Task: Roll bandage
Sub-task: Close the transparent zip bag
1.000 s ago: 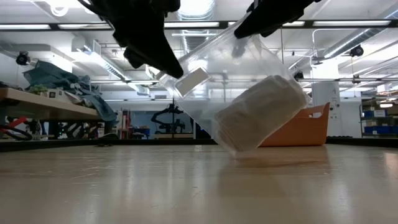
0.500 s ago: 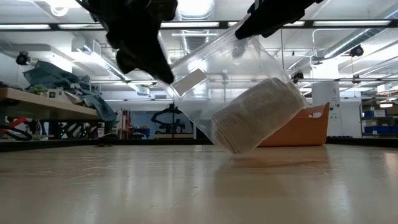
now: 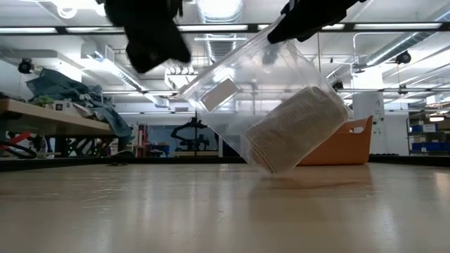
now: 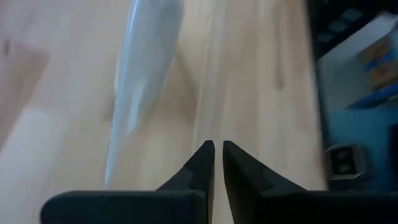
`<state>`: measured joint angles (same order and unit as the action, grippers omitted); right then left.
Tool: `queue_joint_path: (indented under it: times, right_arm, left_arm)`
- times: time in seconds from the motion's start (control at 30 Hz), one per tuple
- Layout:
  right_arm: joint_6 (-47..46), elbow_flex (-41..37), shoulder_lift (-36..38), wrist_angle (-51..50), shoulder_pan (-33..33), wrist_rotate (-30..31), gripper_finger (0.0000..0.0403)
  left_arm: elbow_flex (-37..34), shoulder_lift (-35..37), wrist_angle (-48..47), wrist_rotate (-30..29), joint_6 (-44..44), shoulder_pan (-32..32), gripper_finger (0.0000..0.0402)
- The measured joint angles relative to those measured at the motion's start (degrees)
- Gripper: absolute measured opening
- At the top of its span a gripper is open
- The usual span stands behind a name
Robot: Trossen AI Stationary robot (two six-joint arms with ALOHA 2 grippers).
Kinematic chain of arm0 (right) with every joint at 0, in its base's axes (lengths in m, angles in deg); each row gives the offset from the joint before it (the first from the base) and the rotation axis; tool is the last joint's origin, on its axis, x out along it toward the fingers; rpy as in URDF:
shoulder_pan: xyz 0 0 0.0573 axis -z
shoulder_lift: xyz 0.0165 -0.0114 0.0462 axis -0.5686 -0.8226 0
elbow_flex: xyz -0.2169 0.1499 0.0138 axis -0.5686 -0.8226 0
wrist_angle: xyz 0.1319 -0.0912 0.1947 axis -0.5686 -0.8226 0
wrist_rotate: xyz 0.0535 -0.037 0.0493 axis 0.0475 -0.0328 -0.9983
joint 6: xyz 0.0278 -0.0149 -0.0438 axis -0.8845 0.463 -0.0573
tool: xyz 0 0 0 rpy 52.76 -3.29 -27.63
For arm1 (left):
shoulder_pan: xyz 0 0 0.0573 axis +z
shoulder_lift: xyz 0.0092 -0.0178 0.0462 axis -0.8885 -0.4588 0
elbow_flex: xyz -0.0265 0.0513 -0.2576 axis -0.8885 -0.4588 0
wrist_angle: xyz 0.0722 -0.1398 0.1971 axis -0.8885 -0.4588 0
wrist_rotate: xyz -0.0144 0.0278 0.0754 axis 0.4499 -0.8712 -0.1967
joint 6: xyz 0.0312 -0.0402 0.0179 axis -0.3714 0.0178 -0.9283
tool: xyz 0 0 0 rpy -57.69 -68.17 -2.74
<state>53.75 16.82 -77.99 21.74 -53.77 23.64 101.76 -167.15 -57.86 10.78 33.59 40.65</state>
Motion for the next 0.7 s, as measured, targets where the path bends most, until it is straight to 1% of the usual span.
queue_joint_path:
  times: [0.1, 0.17, 0.2, 0.27, 0.33, 0.37, 0.43, 0.6, 0.7]
  right_arm:
    - [0.01, 0.00, 0.00, 0.03, 0.00, -0.06, 0.0000]
    - [0.02, 0.00, -0.02, 0.03, 0.00, -0.07, 0.0000]
    - [0.01, 0.00, -0.02, 0.08, 0.00, -0.07, 0.0000]
    - [0.02, 0.00, -0.02, 0.14, 0.00, -0.07, 0.0000]
    - [0.00, 0.00, -0.02, 0.14, 0.00, -0.07, 0.0000]
    - [-0.03, 0.00, -0.02, 0.16, 0.00, -0.07, 0.0000]
    - [0.00, -0.02, -0.02, 0.09, 0.00, -0.06, 0.0000]
    - [0.02, -0.15, -0.02, 0.10, 0.00, -0.07, 0.0000]
    - [0.02, -0.15, -0.04, 0.09, 0.00, -0.07, 0.0000]
  left_arm:
    - [0.47, 2.11, 3.71, -0.46, -3.40, 0.02, 0.0021]
    - [1.18, 2.81, 7.82, -2.85, -8.21, 0.06, 0.0022]
    - [1.63, 2.96, 10.04, -5.42, -11.18, 0.19, 0.0023]
    - [2.44, 2.94, 14.09, -12.68, -17.01, 0.23, 0.0027]
    - [3.20, 2.48, 17.63, -20.22, -20.92, 0.63, 0.0031]
    - [3.43, 2.30, 17.88, -22.06, -22.46, 0.80, 0.0034]
    - [3.49, 1.86, 16.52, -22.89, -24.05, 1.07, 0.0043]
    - [3.46, -0.60, 15.91, -22.51, -23.10, 1.17, 0.0079]
    - [3.46, -2.77, 15.91, -21.10, -23.08, 1.26, 0.0104]
